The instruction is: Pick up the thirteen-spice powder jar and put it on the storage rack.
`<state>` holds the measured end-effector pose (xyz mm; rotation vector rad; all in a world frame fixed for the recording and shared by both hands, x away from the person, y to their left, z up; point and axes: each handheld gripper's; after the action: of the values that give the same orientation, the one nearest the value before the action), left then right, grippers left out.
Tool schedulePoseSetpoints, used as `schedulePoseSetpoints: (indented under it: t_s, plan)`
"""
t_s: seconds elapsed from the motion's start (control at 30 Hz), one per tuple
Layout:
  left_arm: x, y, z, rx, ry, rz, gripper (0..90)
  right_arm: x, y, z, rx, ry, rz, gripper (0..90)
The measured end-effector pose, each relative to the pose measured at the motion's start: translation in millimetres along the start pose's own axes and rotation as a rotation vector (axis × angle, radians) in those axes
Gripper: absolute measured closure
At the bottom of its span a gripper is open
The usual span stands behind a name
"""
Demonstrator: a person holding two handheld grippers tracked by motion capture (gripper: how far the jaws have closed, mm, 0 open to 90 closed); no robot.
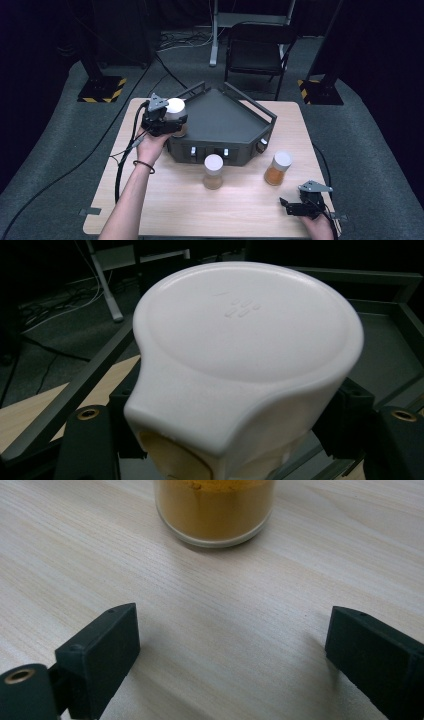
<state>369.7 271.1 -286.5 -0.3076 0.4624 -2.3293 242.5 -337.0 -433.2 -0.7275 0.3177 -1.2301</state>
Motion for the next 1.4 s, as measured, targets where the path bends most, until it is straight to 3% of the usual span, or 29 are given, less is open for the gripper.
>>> schedulePoseSetpoints:
  t_s: [0.27, 0.37, 0.8, 1.1, 1.4]
  plan:
    - [-2.0, 6.6, -0.6, -0.023, -0.016, -0.001, 30.1, 0.0, 0.0, 0.0, 0.0, 0.0, 0.0, 6.4]
    - [-4.4, 6.9, -2.6, -0.01, -0.038, -0.009, 30.1, 0.0, 0.0, 0.0, 0.0, 0.0, 0.0, 6.5]
    - [-8.4, 10.5, 0.4, -0.021, -0.054, -0.019, 27.6, 0.0, 0.0, 0.0, 0.0, 0.0, 0.0, 6.4]
    - [-9.1, 4.2, -2.3, -0.029, -0.051, -0.006, 16.0, 0.0, 0.0, 0.0, 0.0, 0.0, 0.0, 6.4]
    - [-5.5, -9.8, -12.9, -0.001, -0.021, -0.027, 14.8, 0.0, 0.0, 0.0, 0.0, 0.0, 0.0, 6.5]
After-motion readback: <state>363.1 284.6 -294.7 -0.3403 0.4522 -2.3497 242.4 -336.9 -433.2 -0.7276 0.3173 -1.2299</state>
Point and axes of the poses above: each handheld gripper's, and its own axes: y roughly forward along the jaws, z roughly out of its top, x roughly to its right, and after that the axes turned 13 degrees about -z, right-handed
